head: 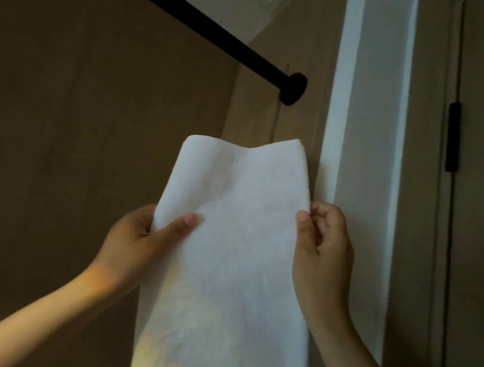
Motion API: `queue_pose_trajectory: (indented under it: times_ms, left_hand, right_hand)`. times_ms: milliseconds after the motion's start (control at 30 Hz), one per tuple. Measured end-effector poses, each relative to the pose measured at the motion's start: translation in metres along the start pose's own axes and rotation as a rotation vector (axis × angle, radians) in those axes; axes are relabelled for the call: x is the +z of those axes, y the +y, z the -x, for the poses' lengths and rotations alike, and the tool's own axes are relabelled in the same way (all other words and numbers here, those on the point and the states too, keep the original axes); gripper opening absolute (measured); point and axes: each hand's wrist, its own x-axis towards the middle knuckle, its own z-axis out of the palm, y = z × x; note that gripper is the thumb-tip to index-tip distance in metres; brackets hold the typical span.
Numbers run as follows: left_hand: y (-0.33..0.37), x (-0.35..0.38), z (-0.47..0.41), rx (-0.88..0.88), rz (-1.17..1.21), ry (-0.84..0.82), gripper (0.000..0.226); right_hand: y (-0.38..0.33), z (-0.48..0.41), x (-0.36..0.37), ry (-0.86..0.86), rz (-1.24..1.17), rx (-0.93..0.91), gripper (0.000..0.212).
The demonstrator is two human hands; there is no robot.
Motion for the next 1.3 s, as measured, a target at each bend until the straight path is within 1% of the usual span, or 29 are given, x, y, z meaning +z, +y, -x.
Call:
queue_pose_trajectory:
  times_ms: [67,200,333,433,500,600,667,700,767,800,867,967,1033,1067,1133,1233,1300]
  left_hand:
    - [0.000,-0.018,-0.005,0.011,-0.058,0.058,0.037]
    - [0.001,-0.056,-0.011,0.058,-0.148,0.135,0.043]
    - [0.003,-0.083,-0.015,0.070,-0.160,0.172,0.037]
    - [0.006,-0.099,-0.019,0.079,-0.240,0.196,0.042]
    - [0.010,-0.104,-0.022,0.087,-0.277,0.206,0.046]
    - [0.018,-0.103,-0.024,0.114,-0.332,0.240,0.045]
    - [0.026,-0.099,-0.025,0.149,-0.380,0.299,0.041]
    - [0.030,-0.096,-0.025,0.169,-0.391,0.322,0.044]
    - [0.039,-0.089,-0.024,0.230,-0.414,0.303,0.055]
    - [0.044,-0.085,-0.023,0.277,-0.454,0.270,0.056]
    - [0.055,-0.078,-0.023,0.355,-0.552,0.208,0.044]
    - [0.067,-0.074,-0.025,0.409,-0.648,0.178,0.021]
    - [0.073,-0.073,-0.024,0.407,-0.638,0.185,0.016]
    - [0.077,-0.072,-0.023,0.407,-0.626,0.191,0.016]
    - [0.086,-0.069,-0.023,0.416,-0.616,0.188,0.022]
    - [0.104,-0.064,-0.026,0.442,-0.642,0.153,0.030]
    - [0.118,-0.059,-0.033,0.459,-0.680,0.152,0.034]
  right_hand:
    - [-0.004,0.000,0.019,0.012,-0.022,-0.048,0.008]
    - [-0.010,0.002,0.061,-0.048,-0.094,-0.006,0.007]
    - [-0.013,0.006,0.095,-0.099,-0.121,0.005,0.010]
    - [-0.015,0.008,0.114,-0.104,-0.214,0.008,0.014]
    - [-0.016,0.006,0.121,-0.091,-0.226,-0.038,0.017]
    - [-0.015,-0.001,0.121,-0.121,-0.171,-0.185,0.018]
    - [-0.014,-0.008,0.116,-0.142,-0.185,-0.216,0.013]
    - [-0.013,-0.012,0.112,-0.146,-0.196,-0.211,0.012]
    - [-0.013,-0.021,0.103,-0.161,-0.213,-0.185,0.013]
    - [-0.014,-0.025,0.098,-0.179,-0.218,-0.166,0.014]
    - [-0.015,-0.032,0.086,-0.239,-0.226,-0.138,0.020]
    - [-0.018,-0.041,0.067,-0.382,-0.291,-0.093,0.026]
    - [-0.020,-0.046,0.056,-0.473,-0.359,-0.067,0.031]
    - [-0.021,-0.049,0.052,-0.490,-0.381,-0.069,0.033]
    - [-0.024,-0.056,0.047,-0.466,-0.394,-0.096,0.037]
    - [-0.028,-0.069,0.043,-0.364,-0.352,-0.156,0.041]
    - [-0.032,-0.081,0.040,-0.297,-0.313,-0.191,0.039]
